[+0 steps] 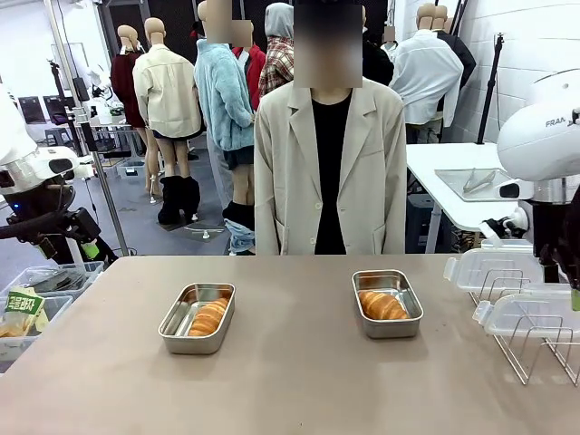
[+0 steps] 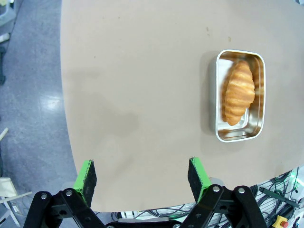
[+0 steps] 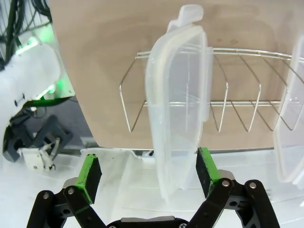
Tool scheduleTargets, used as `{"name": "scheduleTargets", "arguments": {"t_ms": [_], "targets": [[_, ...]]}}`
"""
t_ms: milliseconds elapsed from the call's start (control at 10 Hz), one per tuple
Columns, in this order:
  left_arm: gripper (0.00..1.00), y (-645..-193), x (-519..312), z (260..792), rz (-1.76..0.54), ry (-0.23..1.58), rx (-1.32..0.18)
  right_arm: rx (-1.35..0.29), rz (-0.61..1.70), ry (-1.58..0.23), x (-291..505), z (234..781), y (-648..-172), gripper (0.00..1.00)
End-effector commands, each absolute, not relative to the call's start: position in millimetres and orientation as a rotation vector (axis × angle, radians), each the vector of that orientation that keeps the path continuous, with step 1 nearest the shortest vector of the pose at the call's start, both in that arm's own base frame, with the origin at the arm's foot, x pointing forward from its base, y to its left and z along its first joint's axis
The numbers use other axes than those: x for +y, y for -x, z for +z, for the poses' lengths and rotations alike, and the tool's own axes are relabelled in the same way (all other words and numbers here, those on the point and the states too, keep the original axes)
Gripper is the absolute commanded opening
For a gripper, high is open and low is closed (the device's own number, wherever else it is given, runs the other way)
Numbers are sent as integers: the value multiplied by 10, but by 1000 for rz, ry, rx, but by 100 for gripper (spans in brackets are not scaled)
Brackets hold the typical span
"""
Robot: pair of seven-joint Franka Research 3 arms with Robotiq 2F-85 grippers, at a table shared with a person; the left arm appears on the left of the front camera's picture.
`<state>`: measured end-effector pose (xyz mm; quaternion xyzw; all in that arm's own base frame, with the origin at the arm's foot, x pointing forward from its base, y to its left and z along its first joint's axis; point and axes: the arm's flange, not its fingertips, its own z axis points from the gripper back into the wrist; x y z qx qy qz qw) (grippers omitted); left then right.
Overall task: Place the bread in airtight containers.
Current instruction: Pick up one Airtight Container lid and hand it to the human.
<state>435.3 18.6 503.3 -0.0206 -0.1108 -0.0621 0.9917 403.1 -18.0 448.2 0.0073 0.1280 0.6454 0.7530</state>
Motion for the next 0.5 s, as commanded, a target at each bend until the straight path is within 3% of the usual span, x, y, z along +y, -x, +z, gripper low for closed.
{"name": "scheduleTargets", "arguments": {"t_ms": [0, 400], "targets": [[100, -4359, 203, 5036, -123, 45, -223, 221, 1316, 15, -84, 4426, -4122, 88], [100, -4359, 203, 5036, -123, 45, -223, 215, 1277, 46, -20, 4349, -4149, 13]]}}
